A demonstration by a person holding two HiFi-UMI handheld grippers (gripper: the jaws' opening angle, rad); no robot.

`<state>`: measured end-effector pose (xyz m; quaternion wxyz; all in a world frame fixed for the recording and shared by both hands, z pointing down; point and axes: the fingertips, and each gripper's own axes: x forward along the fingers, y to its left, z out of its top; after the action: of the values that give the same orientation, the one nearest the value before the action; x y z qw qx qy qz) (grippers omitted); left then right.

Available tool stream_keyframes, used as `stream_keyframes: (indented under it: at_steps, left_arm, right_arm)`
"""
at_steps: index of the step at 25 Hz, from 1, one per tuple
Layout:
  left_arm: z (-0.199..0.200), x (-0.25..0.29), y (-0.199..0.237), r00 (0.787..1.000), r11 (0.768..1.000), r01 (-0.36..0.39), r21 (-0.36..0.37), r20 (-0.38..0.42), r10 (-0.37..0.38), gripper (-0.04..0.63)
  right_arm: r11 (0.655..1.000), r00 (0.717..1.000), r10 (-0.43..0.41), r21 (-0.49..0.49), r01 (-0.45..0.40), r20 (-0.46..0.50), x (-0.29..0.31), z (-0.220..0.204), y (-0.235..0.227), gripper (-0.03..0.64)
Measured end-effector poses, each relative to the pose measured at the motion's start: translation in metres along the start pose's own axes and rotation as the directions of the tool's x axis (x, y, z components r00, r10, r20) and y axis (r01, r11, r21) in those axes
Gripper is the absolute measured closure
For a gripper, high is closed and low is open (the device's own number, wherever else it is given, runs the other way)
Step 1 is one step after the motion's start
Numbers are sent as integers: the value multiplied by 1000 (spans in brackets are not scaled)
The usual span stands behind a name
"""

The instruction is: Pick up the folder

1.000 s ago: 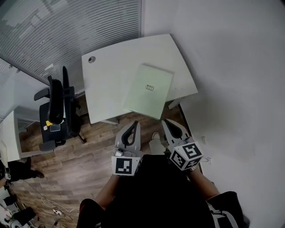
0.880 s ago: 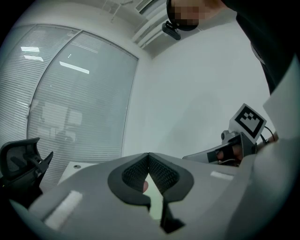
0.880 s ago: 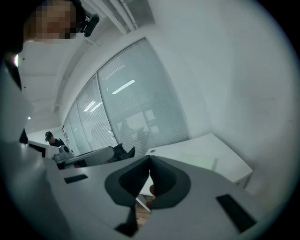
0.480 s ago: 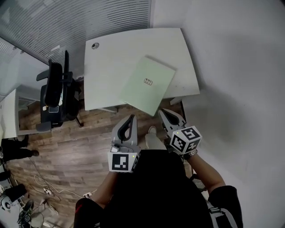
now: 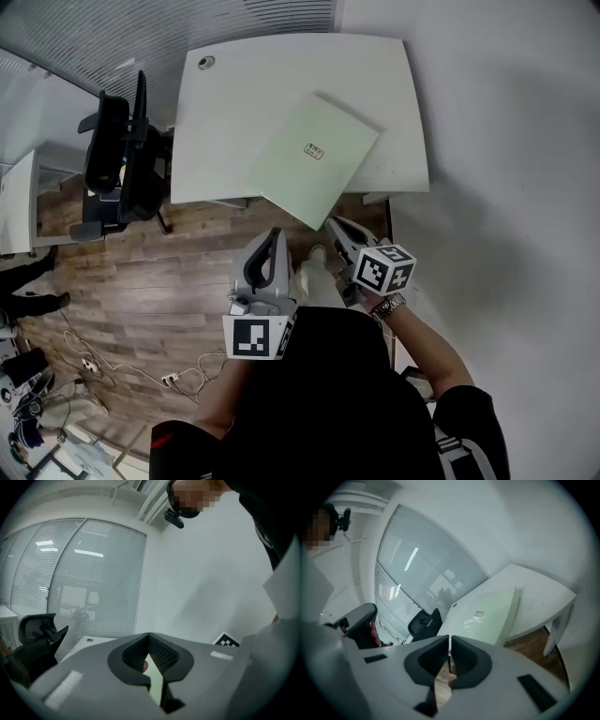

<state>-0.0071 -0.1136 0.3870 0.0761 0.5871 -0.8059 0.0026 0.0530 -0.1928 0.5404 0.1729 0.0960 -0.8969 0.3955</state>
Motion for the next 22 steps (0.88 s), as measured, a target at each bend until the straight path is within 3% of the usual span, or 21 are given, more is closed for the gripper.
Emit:
stream_keyframes:
  at_steps: [6, 8, 13, 22]
  left_arm:
    - [-13, 14, -4, 999, 1000, 12, 4, -33, -12, 591]
    - [-18, 22, -5, 999, 1000, 18, 1, -40, -18, 591]
    - [-32, 34, -8, 998, 1000, 11, -16, -68, -12, 591]
    - [-53, 46, -9, 992, 1000, 22, -17, -126, -24, 591]
  right_arm:
    - [996, 998, 12, 89, -7, -55, 18, -26, -29, 603]
    - [990, 998, 14, 138, -5, -62, 25, -31, -40, 530]
    - [973, 996, 23, 230, -3, -81, 36, -47, -64, 469]
    - [894, 994, 87, 446, -49, -64, 57, -75, -90, 377]
